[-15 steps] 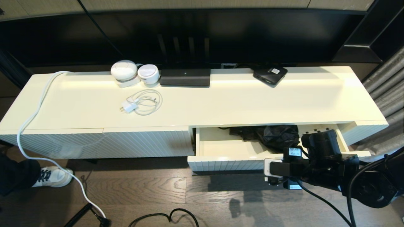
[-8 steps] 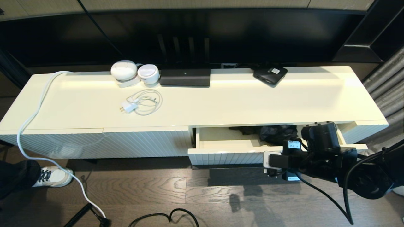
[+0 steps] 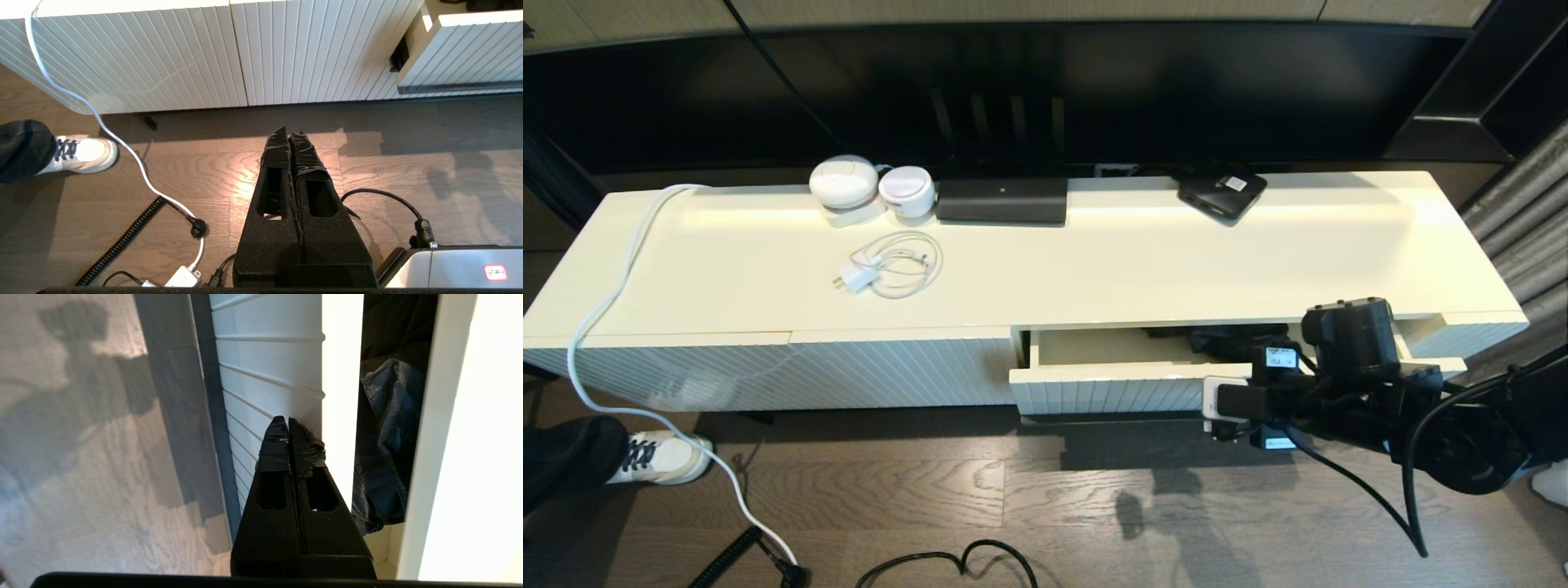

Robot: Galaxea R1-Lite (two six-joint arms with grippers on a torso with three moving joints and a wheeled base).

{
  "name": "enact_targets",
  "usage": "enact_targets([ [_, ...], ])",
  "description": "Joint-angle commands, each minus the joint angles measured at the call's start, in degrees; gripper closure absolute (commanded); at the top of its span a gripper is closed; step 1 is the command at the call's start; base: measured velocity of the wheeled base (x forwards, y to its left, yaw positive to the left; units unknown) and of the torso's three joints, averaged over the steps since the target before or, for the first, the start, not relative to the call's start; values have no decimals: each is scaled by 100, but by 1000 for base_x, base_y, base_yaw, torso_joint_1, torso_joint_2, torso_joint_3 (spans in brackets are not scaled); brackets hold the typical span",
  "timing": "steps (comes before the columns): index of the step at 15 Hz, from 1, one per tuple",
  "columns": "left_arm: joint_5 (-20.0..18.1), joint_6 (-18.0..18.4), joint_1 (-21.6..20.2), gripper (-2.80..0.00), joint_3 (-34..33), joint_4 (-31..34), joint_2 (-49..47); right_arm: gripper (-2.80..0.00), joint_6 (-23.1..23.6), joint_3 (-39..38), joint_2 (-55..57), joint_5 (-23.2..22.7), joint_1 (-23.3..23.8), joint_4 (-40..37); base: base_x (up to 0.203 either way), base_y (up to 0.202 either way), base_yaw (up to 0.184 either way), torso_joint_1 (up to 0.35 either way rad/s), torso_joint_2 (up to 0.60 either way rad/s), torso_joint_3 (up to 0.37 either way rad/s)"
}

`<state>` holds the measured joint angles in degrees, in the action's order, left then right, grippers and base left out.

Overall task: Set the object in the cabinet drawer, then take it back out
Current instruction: Close the drawer

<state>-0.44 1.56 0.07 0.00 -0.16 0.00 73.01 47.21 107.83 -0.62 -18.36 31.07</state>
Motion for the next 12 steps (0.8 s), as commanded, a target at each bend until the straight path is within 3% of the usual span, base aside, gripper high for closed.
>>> enact_targets([
  [1, -7, 2, -4, 0, -9, -2, -9, 0, 38, 113, 73, 0, -1, 31, 0, 0, 0, 0, 0, 0],
  [12, -4, 2, 1, 0, -9, -2, -9, 0, 38, 704, 528, 0, 128, 31, 0, 0, 0, 0, 0, 0],
])
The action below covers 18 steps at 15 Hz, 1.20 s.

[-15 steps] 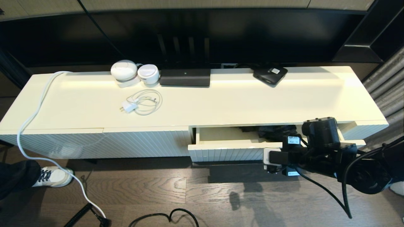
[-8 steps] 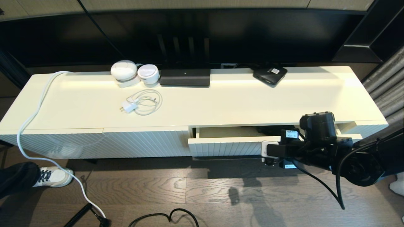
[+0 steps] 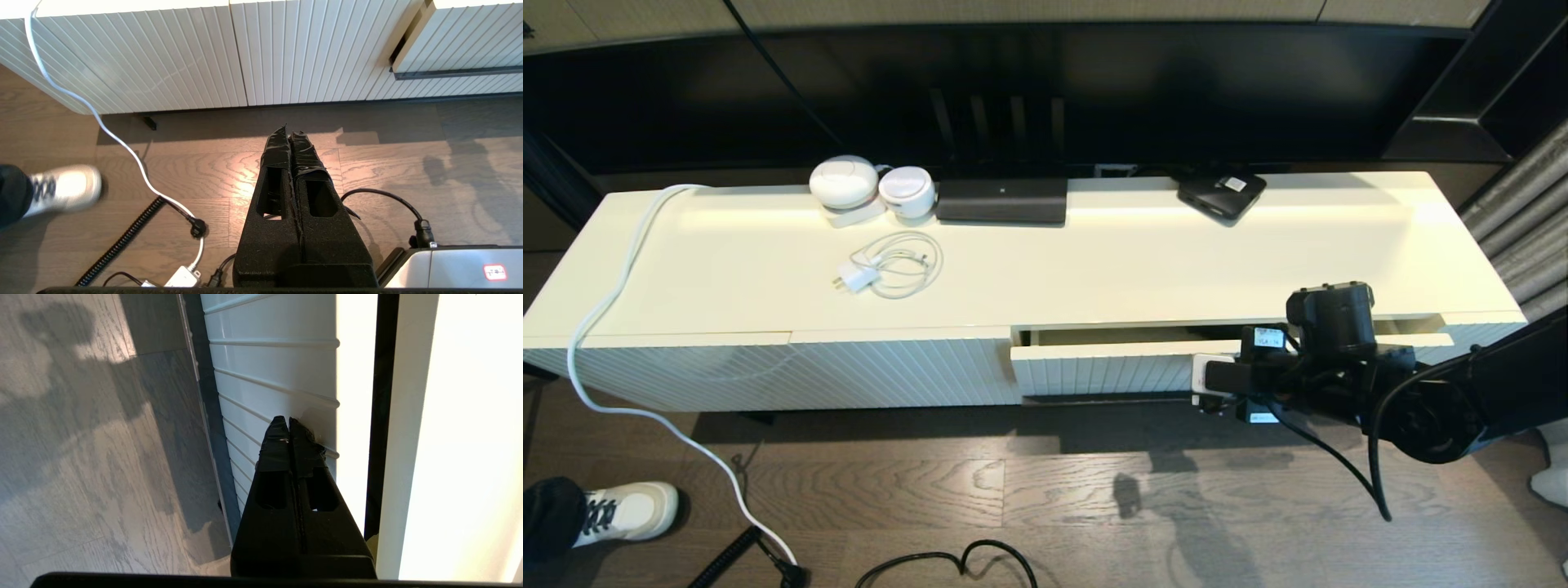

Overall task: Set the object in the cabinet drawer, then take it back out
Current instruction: Close the drawer

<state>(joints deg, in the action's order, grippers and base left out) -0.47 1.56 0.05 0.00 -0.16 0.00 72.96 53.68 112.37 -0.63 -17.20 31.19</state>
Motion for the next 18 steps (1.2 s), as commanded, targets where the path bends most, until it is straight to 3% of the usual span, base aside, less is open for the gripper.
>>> enact_targets([
  [1, 3, 2, 4, 0, -9, -1, -9, 0, 47, 104, 101, 2, 23, 18, 0, 0, 0, 0, 0, 0],
  [18, 3, 2, 4, 0, -9, -1, -9, 0, 46, 774, 191, 56, 138, -359, 0, 0, 0, 0, 0, 0],
])
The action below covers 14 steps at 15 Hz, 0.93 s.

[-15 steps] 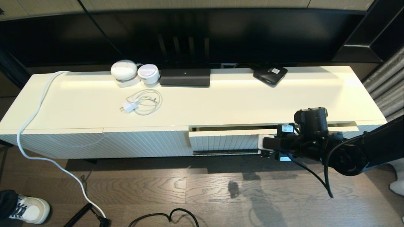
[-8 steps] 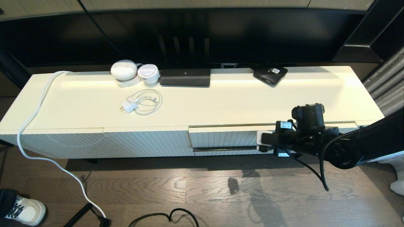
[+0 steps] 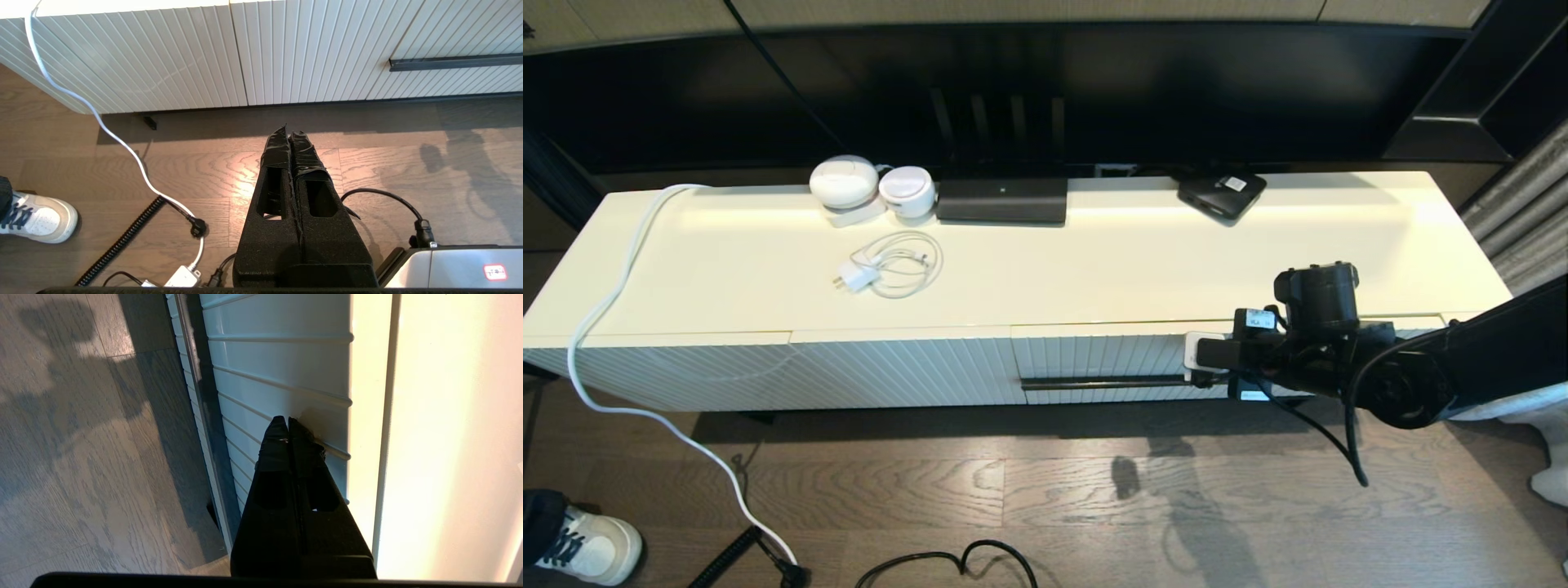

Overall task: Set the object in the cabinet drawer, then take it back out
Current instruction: Close the drawer, then open the drawer

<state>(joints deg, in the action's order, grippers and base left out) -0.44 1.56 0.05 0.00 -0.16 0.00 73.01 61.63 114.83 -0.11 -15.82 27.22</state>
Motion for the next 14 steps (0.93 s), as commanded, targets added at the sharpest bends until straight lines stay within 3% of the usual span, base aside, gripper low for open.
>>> enact_targets([
  [1, 0, 2, 4, 0, -9, -2, -9, 0, 34, -77, -155, -8, 0, -43, 0, 0, 0, 0, 0, 0],
  [9, 0, 2, 4, 0, -9, -2, -9, 0, -29, -1028, -2940, -147, 7, -3408, 0, 0, 0, 0, 0, 0],
  [12, 0, 2, 4, 0, -9, -2, -9, 0, -277, -1260, -4305, -140, 56, -5015, 0, 0, 0, 0, 0, 0],
  [14, 0, 2, 0, 0, -9, -2, -9, 0, -412, -1615, -5180, -136, 63, -5560, 0, 0, 0, 0, 0, 0],
])
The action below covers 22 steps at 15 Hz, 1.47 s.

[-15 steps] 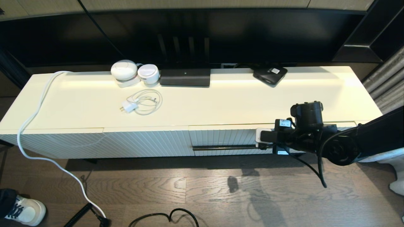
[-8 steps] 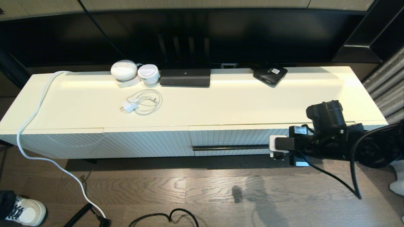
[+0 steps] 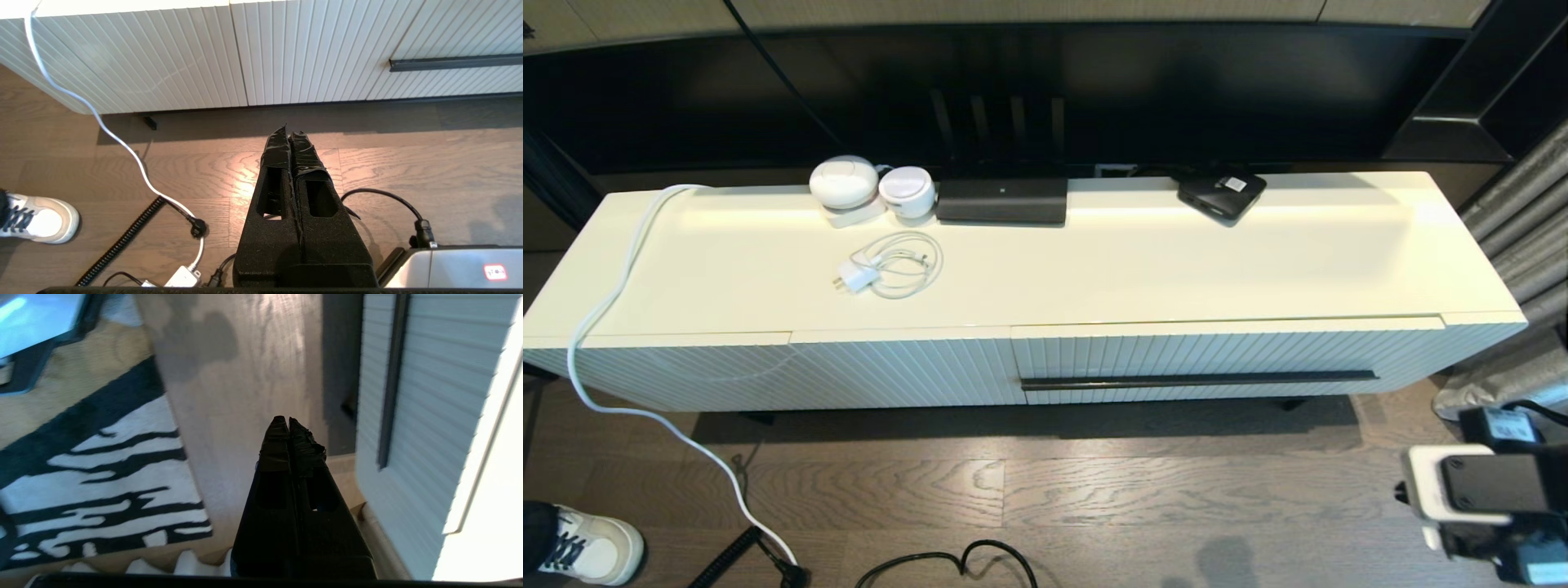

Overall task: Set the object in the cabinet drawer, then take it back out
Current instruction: Open the drawer

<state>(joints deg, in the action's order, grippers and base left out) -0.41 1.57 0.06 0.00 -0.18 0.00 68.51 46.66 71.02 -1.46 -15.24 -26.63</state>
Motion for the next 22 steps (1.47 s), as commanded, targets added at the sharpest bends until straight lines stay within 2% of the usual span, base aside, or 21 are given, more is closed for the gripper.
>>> enact_targets([
  [1, -3, 1, 3, 0, -9, 1, -9, 0, -4, -326, -1308, -4, -1, -297, 0, 0, 0, 0, 0, 0],
  [4, -3, 1, 3, 0, -9, 1, -9, 0, -143, -835, -2743, -9, -10, -919, 0, 0, 0, 0, 0, 0],
  [6, -3, 1, 0, 0, -9, 1, -9, 0, -165, -1250, -3322, -28, -13, -1482, 0, 0, 0, 0, 0, 0],
  [9, -3, 1, -4, 0, -9, 1, -9, 0, -192, -1682, -3167, -375, -6, -1430, 0, 0, 0, 0, 0, 0],
  [12, -3, 1, 3, 0, -9, 1, -9, 0, -196, -1839, -2547, -665, 82, -1096, 0, 0, 0, 0, 0, 0],
  [15, -3, 1, -2, 0, -9, 1, -9, 0, -177, -1626, -1591, -785, 53, -647, 0, 0, 0, 0, 0, 0],
  [19, -3, 1, 3, 0, -9, 1, -9, 0, -311, -1014, 362, -802, -251, 344, 0, 0, 0, 0, 0, 0],
  [22, -3, 1, 1, 0, -9, 1, -9, 0, -656, -27, 1642, -593, -484, 1290, 0, 0, 0, 0, 0, 0],
])
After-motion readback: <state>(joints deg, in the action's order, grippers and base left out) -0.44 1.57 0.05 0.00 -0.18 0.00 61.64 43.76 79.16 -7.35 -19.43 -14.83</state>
